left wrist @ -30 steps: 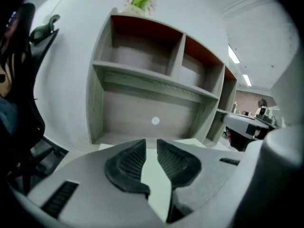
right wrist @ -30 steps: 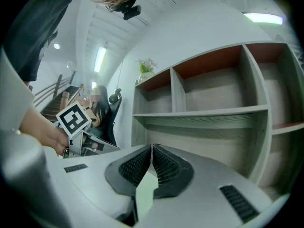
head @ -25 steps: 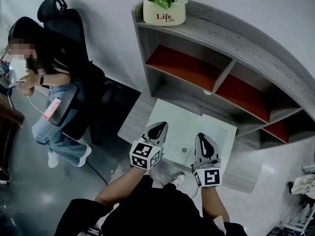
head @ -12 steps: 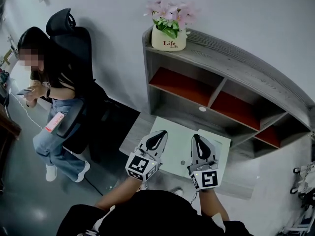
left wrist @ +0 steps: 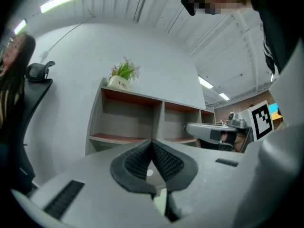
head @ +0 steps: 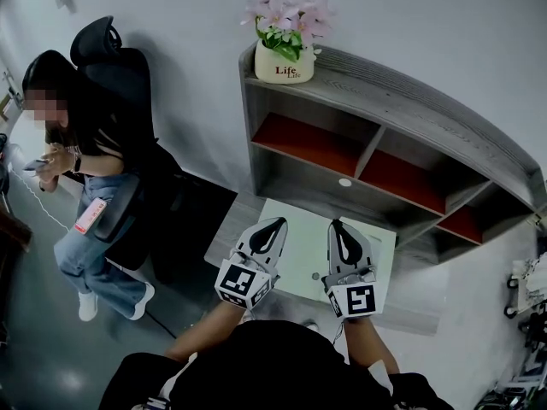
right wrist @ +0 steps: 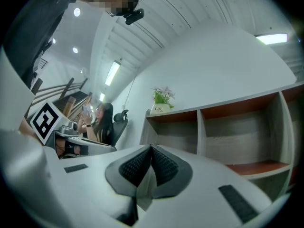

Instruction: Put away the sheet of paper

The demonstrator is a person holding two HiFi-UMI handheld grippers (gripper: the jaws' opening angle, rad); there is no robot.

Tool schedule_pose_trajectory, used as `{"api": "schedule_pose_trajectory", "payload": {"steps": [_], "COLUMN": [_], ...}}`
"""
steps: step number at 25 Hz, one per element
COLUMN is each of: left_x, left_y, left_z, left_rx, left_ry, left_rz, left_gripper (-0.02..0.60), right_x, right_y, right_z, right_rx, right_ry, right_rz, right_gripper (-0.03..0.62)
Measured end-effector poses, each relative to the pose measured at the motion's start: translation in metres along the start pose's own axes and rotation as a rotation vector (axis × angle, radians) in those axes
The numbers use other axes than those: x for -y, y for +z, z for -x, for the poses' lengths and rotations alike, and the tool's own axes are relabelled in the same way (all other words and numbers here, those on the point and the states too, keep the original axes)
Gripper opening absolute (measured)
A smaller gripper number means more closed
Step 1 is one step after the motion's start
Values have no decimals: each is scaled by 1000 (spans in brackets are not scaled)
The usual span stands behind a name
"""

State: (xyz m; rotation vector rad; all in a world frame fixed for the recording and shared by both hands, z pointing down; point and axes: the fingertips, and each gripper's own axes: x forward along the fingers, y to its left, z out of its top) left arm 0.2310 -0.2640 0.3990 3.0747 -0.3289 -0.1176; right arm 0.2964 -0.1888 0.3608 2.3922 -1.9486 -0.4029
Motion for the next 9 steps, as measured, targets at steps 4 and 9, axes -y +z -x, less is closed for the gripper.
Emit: {"api": "schedule_pose_trajectory", "payload": {"steps": [4,9], "left_x": [2,1], "left_y": [1,1], "left_z": [-1,0], "left_rx": [2,4], "left_ry": [-9,-8], "left_rz": [-4,-11], "left_gripper": [8,8], "right_x": [-1,-5], "right_y": [-1,-4], "right_z": [-1,-2], "right_rx": [-8,-22], "right_ry": [-1,7], "right_rz": [6,9], "right_gripper": [23,23]}}
